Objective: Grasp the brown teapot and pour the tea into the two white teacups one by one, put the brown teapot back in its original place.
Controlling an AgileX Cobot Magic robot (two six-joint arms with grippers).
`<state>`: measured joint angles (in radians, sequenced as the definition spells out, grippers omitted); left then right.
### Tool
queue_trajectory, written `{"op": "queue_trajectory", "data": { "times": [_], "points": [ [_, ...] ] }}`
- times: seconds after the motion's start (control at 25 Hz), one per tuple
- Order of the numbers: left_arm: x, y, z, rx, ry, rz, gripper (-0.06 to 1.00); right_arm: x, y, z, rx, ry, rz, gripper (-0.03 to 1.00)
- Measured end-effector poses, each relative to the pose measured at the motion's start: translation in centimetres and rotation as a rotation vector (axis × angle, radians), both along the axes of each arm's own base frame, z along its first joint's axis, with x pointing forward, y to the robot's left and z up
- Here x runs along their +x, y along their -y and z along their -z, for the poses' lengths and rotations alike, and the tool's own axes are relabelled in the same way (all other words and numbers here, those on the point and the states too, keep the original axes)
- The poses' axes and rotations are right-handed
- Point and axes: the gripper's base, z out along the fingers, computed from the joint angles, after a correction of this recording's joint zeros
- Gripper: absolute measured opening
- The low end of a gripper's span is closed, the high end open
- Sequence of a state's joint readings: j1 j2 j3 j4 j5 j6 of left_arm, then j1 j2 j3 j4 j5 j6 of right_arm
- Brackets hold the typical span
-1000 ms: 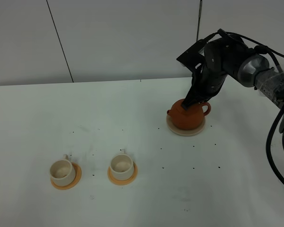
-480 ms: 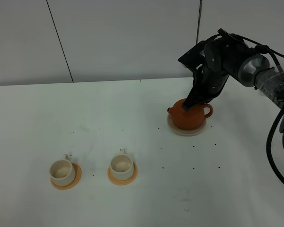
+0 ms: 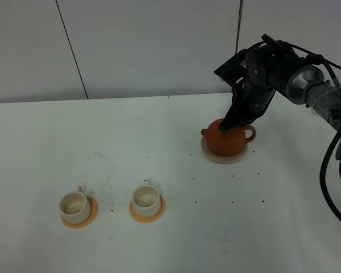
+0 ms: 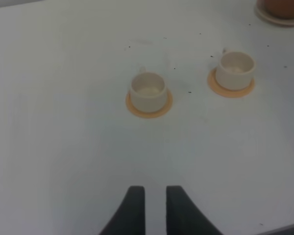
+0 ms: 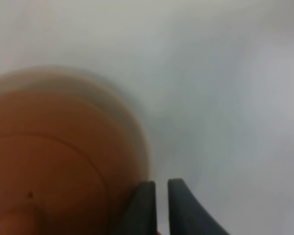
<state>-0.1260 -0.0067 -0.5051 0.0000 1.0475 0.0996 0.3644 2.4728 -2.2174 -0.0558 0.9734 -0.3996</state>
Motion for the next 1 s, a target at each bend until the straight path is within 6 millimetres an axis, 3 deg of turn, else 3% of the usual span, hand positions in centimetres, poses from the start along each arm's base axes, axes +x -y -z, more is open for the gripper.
{"op": "queue_trajectory", "data": {
  "times": [0.8, 1.0],
  "points": [
    [0.0, 0.0, 0.0, 0.0, 0.0, 0.0, 0.18, 0.5, -0.1, -0.3, 0.023, 0.059, -0.002, 0.07],
    [0.0, 0.0, 0.0, 0.001, 0.0, 0.0, 0.18, 0.8, 1.3, -2.6, 0.025, 0.108, -0.004, 0.08]
  ]
}}
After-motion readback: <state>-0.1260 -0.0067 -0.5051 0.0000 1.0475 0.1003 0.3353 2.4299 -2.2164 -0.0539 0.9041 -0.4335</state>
